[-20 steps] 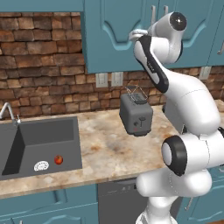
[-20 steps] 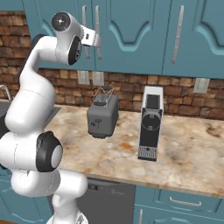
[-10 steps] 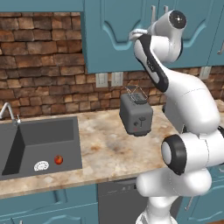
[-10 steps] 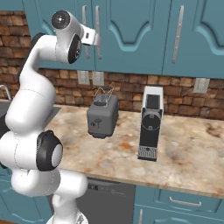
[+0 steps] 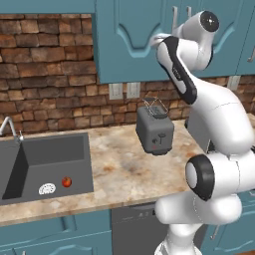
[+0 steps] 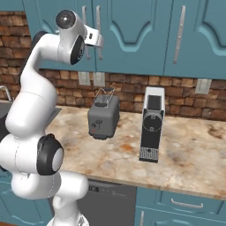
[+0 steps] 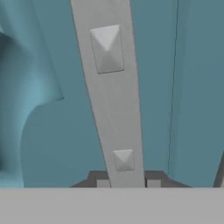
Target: Open the cabinet, pick the kettle from the cabinet, and place it in the sink.
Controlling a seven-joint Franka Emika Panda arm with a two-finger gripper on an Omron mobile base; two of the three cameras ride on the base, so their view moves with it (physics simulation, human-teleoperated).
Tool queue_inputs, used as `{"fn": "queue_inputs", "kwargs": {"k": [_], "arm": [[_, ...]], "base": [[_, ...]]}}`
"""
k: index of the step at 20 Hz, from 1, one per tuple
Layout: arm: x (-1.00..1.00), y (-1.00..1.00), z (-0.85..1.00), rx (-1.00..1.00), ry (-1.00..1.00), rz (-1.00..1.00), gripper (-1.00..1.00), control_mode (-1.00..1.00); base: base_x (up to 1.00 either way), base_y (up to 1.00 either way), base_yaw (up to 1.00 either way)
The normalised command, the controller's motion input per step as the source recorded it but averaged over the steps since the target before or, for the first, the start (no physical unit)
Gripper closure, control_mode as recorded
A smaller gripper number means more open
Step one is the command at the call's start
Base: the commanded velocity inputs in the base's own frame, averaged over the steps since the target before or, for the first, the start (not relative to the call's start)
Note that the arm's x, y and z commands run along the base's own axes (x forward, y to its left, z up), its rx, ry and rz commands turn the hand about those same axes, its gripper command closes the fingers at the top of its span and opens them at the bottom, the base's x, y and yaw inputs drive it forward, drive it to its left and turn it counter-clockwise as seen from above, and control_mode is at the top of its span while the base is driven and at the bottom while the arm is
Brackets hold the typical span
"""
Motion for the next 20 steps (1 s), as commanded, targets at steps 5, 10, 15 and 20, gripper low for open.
{"fn": "queue_inputs", "kwargs": {"k": [5, 10, 15, 20], "arm": [[-0.16, 0.19, -0.01, 0.00, 0.00, 0.01, 1.00, -1.00], [0.00, 0.27, 0.00, -0.01, 0.00, 0.00, 1.00, -1.00], [-0.01, 0.34, 0.00, -0.04, 0.00, 0.00, 1.00, -1.00], [-0.14, 0.34, 0.04, -0.07, 0.01, 0.00, 1.00, -1.00]], "base": [[0.00, 0.00, 0.00], [0.00, 0.00, 0.00], [0.00, 0.00, 0.00], [0.00, 0.00, 0.00]]}}
